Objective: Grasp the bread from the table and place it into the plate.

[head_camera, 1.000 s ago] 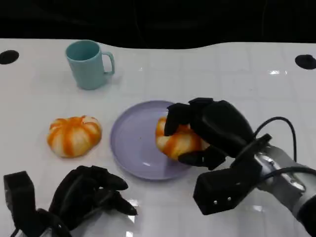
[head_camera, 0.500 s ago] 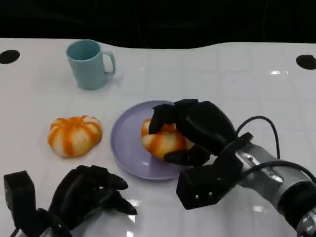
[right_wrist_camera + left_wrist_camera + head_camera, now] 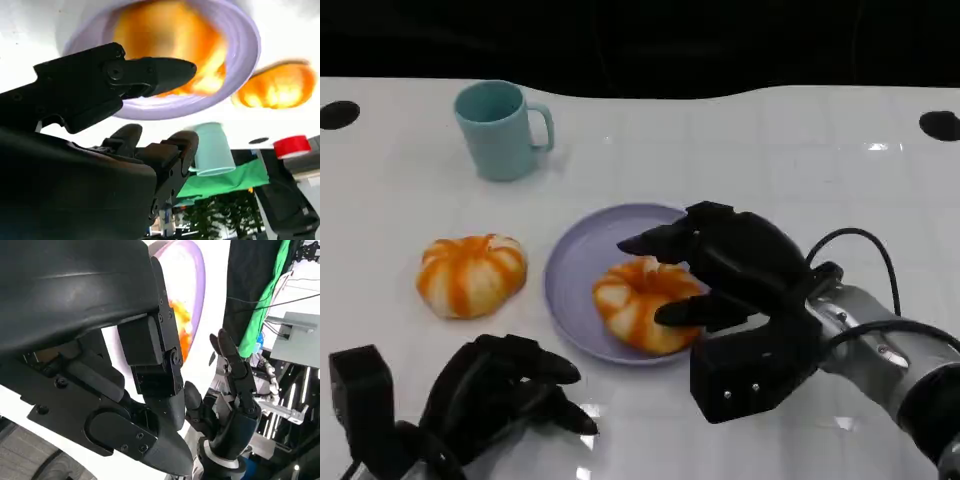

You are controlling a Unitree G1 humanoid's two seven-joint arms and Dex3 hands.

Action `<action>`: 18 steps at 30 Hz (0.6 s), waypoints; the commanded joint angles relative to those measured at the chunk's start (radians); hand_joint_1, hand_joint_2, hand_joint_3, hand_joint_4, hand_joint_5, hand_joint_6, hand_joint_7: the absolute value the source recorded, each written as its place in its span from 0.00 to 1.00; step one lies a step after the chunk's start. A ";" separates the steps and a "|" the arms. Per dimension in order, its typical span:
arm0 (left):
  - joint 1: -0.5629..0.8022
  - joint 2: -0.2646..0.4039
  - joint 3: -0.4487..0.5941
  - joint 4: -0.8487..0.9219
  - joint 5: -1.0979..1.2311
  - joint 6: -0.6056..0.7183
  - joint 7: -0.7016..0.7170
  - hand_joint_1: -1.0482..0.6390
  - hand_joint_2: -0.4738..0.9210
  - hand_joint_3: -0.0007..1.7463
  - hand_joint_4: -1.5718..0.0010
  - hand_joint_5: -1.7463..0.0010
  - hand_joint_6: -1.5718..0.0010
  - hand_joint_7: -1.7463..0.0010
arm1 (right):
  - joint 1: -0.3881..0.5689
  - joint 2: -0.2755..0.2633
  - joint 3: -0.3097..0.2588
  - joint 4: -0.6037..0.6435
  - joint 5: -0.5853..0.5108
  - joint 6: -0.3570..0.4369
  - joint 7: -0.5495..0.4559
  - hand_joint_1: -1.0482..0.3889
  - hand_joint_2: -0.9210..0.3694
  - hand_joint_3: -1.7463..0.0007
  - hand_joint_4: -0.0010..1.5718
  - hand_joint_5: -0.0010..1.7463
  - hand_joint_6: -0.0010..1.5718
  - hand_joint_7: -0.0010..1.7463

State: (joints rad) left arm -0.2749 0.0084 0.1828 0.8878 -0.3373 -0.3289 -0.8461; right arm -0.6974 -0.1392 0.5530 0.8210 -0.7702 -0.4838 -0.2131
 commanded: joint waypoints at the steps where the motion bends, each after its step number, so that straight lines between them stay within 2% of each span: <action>1: 0.022 0.014 -0.001 0.001 0.009 0.005 0.010 0.00 0.90 0.00 0.00 0.84 0.00 0.97 | 0.030 -0.035 -0.001 -0.053 0.006 0.009 0.018 0.18 0.00 0.76 0.06 0.28 0.22 0.04; 7: 0.018 0.009 0.002 0.004 -0.002 0.016 0.003 0.00 0.90 0.00 0.00 0.84 0.00 0.96 | 0.089 -0.089 -0.019 -0.129 0.021 -0.009 0.028 0.19 0.00 0.77 0.09 0.29 0.24 0.04; 18: 0.021 0.005 -0.003 -0.006 0.000 0.019 0.009 0.00 0.90 0.00 0.00 0.84 0.00 0.98 | 0.271 -0.167 -0.124 -0.286 0.141 -0.106 0.022 0.29 0.00 0.85 0.25 0.39 0.37 0.08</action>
State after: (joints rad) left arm -0.2731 0.0066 0.1798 0.8832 -0.3416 -0.3222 -0.8444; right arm -0.4626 -0.2791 0.4610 0.5715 -0.6686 -0.5641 -0.1930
